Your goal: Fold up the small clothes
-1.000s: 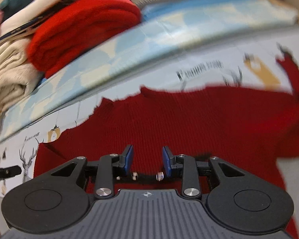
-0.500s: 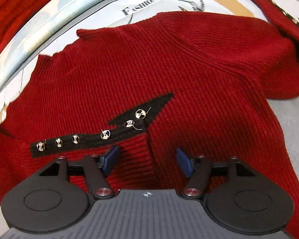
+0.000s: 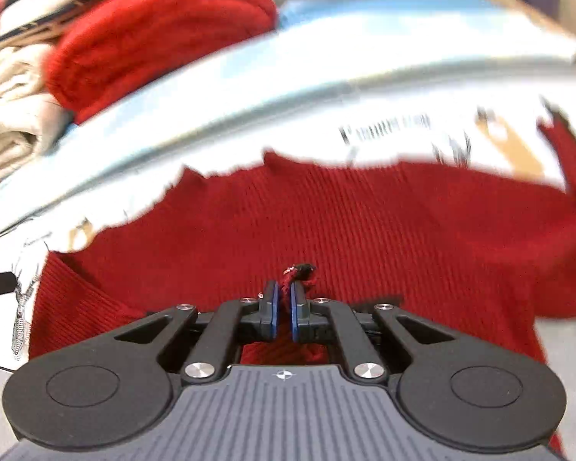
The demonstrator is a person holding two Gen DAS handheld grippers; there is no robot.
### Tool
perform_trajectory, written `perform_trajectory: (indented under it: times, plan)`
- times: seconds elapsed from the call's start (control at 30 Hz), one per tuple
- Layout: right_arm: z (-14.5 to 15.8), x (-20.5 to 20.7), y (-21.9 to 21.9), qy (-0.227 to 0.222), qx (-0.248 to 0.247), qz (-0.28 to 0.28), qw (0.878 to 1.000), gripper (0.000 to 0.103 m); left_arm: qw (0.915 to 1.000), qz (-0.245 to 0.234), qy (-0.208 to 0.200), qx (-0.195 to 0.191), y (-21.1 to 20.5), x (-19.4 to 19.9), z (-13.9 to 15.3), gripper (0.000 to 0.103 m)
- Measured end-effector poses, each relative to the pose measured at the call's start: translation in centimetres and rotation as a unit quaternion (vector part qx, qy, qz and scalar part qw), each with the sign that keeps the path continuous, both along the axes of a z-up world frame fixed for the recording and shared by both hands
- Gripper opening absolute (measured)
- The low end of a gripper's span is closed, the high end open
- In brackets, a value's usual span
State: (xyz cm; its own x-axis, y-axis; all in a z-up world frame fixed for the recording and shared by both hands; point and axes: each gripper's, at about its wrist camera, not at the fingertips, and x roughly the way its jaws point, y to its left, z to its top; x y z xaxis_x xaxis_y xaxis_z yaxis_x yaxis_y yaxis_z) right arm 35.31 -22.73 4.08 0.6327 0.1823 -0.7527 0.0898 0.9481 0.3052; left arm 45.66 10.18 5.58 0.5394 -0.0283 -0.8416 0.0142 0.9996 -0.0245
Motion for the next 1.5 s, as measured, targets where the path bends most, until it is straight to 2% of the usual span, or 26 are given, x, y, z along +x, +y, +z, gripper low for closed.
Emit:
perform_trajectory:
  times: [0.1,0.2,0.27,0.33,0.47,0.57,0.63,0.87,1.1,1.23,1.3,1.33,1.37,1.43,1.5]
  plan:
    - [1.7,0.1,-1.0,-0.040,-0.015,0.001,0.999,0.006,1.0000,0.007,0.001,0.003,0.3,0.1,-0.1,0.038]
    - [2.5,1.0,-3.6,-0.058,-0.044,-0.039,0.997,0.006,0.9999,0.013,0.001,0.004,0.5,0.2,-0.1,0.038]
    - [1.9,1.5,-6.5,-0.040,-0.063,-0.096,0.993,0.006,0.9999,0.016,0.001,0.004,0.7,0.3,-0.1,0.038]
    - [0.9,1.9,-9.6,-0.013,-0.062,-0.157,0.986,0.006,0.9998,0.018,0.002,0.003,1.0,0.4,-0.2,0.038]
    - [-0.3,2.9,-12.1,0.021,-0.036,-0.188,0.981,0.008,0.9996,0.029,0.003,-0.006,1.8,0.7,-0.1,0.038]
    - [0.8,2.5,-11.4,-0.005,-0.045,-0.177,0.983,0.016,0.9988,0.047,0.001,-0.016,3.1,0.8,0.1,0.038]
    - [1.2,2.5,-10.8,-0.021,-0.049,-0.170,0.984,0.031,0.9983,0.055,0.002,-0.017,3.9,0.9,0.0,0.038]
    - [1.2,2.0,-10.0,-0.011,0.001,-0.144,0.990,0.032,0.9975,0.061,0.037,-0.004,4.3,1.4,-2.5,0.038]
    - [1.2,1.8,-9.6,-0.002,0.032,-0.136,0.990,0.035,0.9980,-0.008,0.063,-0.003,0.4,1.7,-4.9,0.038]
    - [1.1,1.9,-9.6,0.002,0.040,-0.135,0.990,0.036,0.9924,-0.055,0.110,-0.008,-1.2,1.4,-8.1,0.038]
    - [1.1,1.9,-9.8,0.002,0.044,-0.137,0.990,0.036,0.9870,-0.080,0.137,0.026,-1.8,1.1,-10.0,0.040]
    - [1.2,1.9,-9.9,0.001,0.044,-0.138,0.989,0.036,0.9839,-0.092,0.143,0.055,-2.0,0.8,-10.7,0.051]
    - [1.2,1.9,-10.0,0.000,0.044,-0.139,0.989,0.036,0.9836,-0.094,0.139,0.067,-2.0,0.7,-10.7,0.055]
    - [1.2,1.9,-10.2,0.000,0.044,-0.139,0.989,0.038,0.9848,-0.082,0.132,0.077,-1.8,1.0,-9.7,0.050]
    - [1.1,2.0,-10.4,0.002,0.045,-0.140,0.989,0.039,0.9877,-0.071,0.106,0.091,-1.7,1.1,-8.4,0.049]
